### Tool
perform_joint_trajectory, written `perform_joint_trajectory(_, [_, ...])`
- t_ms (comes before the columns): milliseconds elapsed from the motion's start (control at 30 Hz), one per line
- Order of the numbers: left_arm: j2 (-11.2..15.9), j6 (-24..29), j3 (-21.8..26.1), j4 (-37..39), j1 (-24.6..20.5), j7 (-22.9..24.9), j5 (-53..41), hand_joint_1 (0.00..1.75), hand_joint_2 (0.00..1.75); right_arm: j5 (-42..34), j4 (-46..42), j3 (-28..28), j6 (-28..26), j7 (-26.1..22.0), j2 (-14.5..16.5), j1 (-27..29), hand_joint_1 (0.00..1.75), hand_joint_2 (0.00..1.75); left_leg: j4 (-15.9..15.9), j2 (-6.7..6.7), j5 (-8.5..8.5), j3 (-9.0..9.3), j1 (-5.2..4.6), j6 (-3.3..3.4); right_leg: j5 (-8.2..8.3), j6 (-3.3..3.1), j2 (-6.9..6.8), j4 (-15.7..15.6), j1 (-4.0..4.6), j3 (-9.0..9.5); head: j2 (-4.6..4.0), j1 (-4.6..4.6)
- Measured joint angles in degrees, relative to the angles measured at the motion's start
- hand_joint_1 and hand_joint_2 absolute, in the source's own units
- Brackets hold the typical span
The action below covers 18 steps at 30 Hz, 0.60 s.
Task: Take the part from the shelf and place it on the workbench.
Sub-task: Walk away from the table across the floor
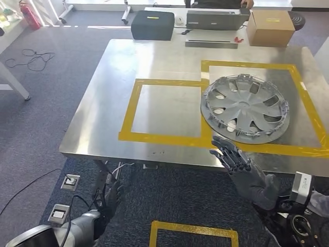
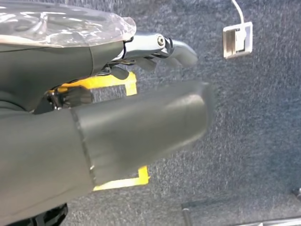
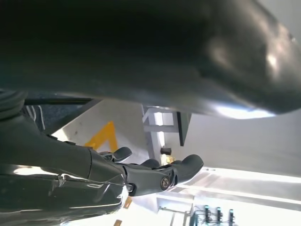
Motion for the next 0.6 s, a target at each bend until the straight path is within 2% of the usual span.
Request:
perform_joint_trajectory(33, [0.0, 0.0, 0.0, 0.0, 0.0, 0.0, 0.0, 0.00, 0.00, 0.0, 0.0, 0.0, 0.0, 0.0, 0.0, 0.0, 0.00, 0.00, 0.3, 0.00, -0.20, -0.17, 0.04, -0.30, 0.31, -0.32, -0.09, -0.2, -0.07, -0.10, 0.00, 0.03])
perform_joint_trajectory(67, [0.0, 0.0, 0.0, 0.0, 0.0, 0.0, 0.0, 0.00, 0.00, 0.1, 0.0, 0.0, 0.0, 0.0, 0.0, 0.0, 0.00, 0.00, 1.4, 0.03, -1.14, -0.68, 0.05, -0.59, 0.67, -0.71, -0.19, -0.4, -0.22, -0.23, 0.00, -0.03])
perform_joint_trajectory(100, [0.0, 0.0, 0.0, 0.0, -0.1, 0.1, -0.1, 0.00, 0.00, 0.1, 0.0, 0.0, 0.0, 0.0, 0.0, -0.1, 0.00, 0.00, 3.6, 0.06, -2.77, -1.67, 0.07, -0.83, 1.04, -1.05, -0.32, -0.6, -0.36, -0.44, 0.00, -0.16])
perform_joint_trajectory(167, [0.0, 0.0, 0.0, 0.0, -0.2, 0.1, -0.1, 0.00, 0.00, 0.1, 0.0, 0.0, 0.0, 0.0, 0.0, -0.1, 0.00, 0.00, 11.5, 0.15, -7.40, -5.10, 0.22, -1.22, 1.65, -1.42, -0.52, -0.6, -0.33, -1.24, 0.00, -0.50])
perform_joint_trajectory(200, [0.0, 0.0, 0.0, 0.0, -0.1, 0.1, -0.1, 0.00, 0.00, 0.1, 0.0, 0.0, 0.0, 0.0, 0.0, 0.0, 0.00, 0.00, 15.3, 0.16, -9.06, -6.66, 0.25, -1.36, 1.94, -1.45, -0.60, -0.6, -0.29, -1.68, 0.00, -0.61])
perform_joint_trajectory(233, [0.0, 0.0, 0.0, 0.0, 0.0, 0.1, -0.1, 0.00, 0.00, 0.1, 0.1, 0.0, 0.0, 0.0, 0.0, 0.0, 0.00, 0.00, 17.4, 0.16, -9.77, -7.40, 0.27, -1.42, 2.25, -1.44, -0.66, -0.6, -0.26, -2.12, 0.00, -0.66])
perform_joint_trajectory(267, [0.0, 0.0, 0.0, 0.0, 0.1, 0.1, -0.1, 0.00, 0.00, 0.1, 0.1, 0.0, 0.0, 0.0, 0.0, 0.0, 0.00, 0.00, 17.1, 0.16, -9.31, -6.85, 0.27, -1.40, 2.55, -1.38, -0.70, -0.6, -0.25, -2.50, 0.00, -0.70])
perform_joint_trajectory(300, [0.0, 0.0, 0.0, 0.0, 0.1, 0.1, -0.1, 0.00, 0.00, 0.1, 0.1, 0.0, 0.0, 0.0, 0.0, 0.0, 0.00, 0.00, 14.3, 0.17, -7.93, -5.04, 0.28, -1.30, 2.82, -1.29, -0.74, -0.6, -0.25, -2.80, 0.00, -0.78])
perform_joint_trajectory(367, [0.0, 0.0, 0.0, 0.0, -0.1, 0.1, -0.1, 0.00, 0.00, 0.1, 0.1, 0.0, 0.0, 0.0, 0.0, 0.0, 0.00, 0.00, 5.4, 0.30, -4.71, 0.41, 0.21, -0.90, 3.28, -0.94, -0.79, -0.5, -0.14, -3.19, 0.00, -0.96])
perform_joint_trajectory(400, [0.0, 0.0, 0.0, 0.0, -0.3, 0.1, -0.1, 0.00, 0.00, 0.2, 0.1, 0.0, 0.0, -0.1, 0.0, 0.0, 0.00, 0.00, 1.9, 0.33, -3.65, 2.32, 0.12, -0.61, 3.49, -0.68, -0.82, -0.5, -0.06, -3.33, 0.00, -0.96])
perform_joint_trajectory(433, [0.0, 0.0, 0.0, 0.0, -0.4, 0.2, -0.1, 0.00, 0.00, 0.3, 0.1, 0.0, 0.0, -0.1, 0.0, -0.1, 0.00, 0.00, 0.0, 0.35, -3.13, 3.33, 0.01, -0.32, 3.69, -0.40, -0.86, -0.5, 0.00, -3.44, 0.00, -0.93])
perform_joint_trajectory(533, [-0.1, 0.0, 0.0, 0.0, -0.4, 0.3, -0.1, 0.00, 0.00, 0.3, 0.1, 0.0, 0.0, -0.2, 0.0, 0.0, 0.00, 0.00, -0.6, 0.28, -2.31, 3.07, -0.12, 0.72, 4.09, 0.60, -0.93, -0.4, -0.16, -3.72, 0.00, -0.78])
perform_joint_trajectory(567, [-0.1, 0.0, 0.0, 0.0, -0.4, 0.3, -0.1, 0.00, 0.00, 0.3, 0.1, 0.0, 0.0, -0.2, 0.0, 0.0, 0.00, 0.00, -0.8, 0.28, -1.92, 2.88, -0.06, 1.15, 3.29, 0.87, -0.88, 0.4, -0.22, -4.17, 0.00, -0.69])
perform_joint_trajectory(600, [-0.1, 0.0, 0.0, 0.0, -0.4, 0.3, -0.1, 0.00, 0.00, 0.3, 0.1, 0.0, 0.0, -0.2, 0.0, 0.0, 0.00, 0.00, -1.0, 0.29, -1.50, 2.59, 0.01, 1.57, 1.58, 1.07, -0.83, 2.3, -0.26, -5.03, 0.00, -0.51])
